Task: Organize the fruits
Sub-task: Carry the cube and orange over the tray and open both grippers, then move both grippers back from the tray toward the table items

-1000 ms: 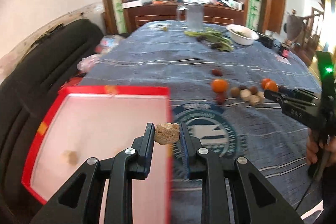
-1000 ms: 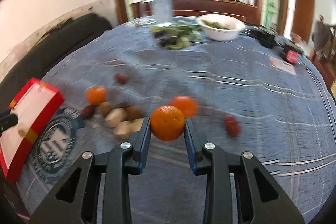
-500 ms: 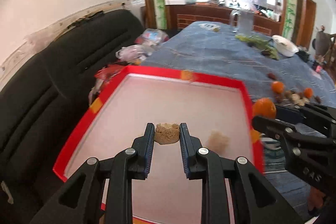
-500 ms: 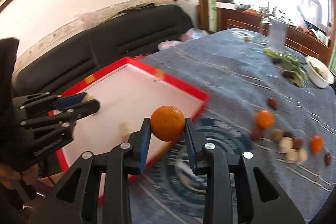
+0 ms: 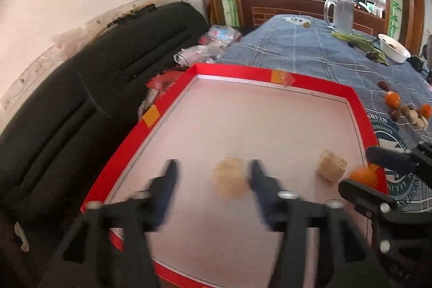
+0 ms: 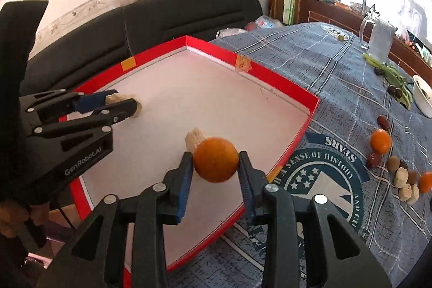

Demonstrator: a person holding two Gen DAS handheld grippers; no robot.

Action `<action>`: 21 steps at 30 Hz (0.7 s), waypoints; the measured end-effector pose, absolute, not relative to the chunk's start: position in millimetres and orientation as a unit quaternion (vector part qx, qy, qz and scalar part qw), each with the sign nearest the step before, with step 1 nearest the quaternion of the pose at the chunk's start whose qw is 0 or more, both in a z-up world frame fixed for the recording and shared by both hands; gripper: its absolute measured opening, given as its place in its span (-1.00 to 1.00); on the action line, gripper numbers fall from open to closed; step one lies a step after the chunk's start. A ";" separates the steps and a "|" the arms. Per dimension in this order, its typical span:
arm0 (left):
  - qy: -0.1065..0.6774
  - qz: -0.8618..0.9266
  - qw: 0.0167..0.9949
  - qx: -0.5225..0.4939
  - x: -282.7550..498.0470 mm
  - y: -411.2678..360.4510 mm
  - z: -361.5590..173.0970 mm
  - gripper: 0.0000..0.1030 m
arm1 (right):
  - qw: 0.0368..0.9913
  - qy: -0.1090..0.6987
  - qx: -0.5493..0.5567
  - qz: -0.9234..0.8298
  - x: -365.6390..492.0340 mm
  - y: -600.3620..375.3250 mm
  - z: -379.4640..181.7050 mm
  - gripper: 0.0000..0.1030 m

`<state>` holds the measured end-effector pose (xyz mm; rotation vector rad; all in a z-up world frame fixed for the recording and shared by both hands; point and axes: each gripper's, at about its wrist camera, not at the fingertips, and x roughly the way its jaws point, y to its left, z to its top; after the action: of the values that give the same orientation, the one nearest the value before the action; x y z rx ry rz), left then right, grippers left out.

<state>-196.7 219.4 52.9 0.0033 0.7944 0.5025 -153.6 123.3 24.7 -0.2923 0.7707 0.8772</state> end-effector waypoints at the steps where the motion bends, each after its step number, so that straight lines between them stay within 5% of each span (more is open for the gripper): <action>1: 0.375 0.246 0.894 0.006 -198.8 217.2 55.9 0.41 | 0.828 0.358 -0.136 0.410 -154.8 121.7 25.4 -0.02; 3: 0.369 0.249 0.895 0.013 -200.2 214.6 60.0 0.50 | 0.835 0.346 -0.132 0.407 -157.4 117.4 29.5 0.21; 21: 0.275 0.164 0.944 0.076 -177.9 115.9 136.5 0.62 | 0.930 0.234 -0.029 0.282 -161.0 -16.8 105.2 0.51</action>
<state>-177.9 115.9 136.5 0.1550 0.5613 0.3336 -161.0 -16.8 105.2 -0.0600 0.4789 0.5776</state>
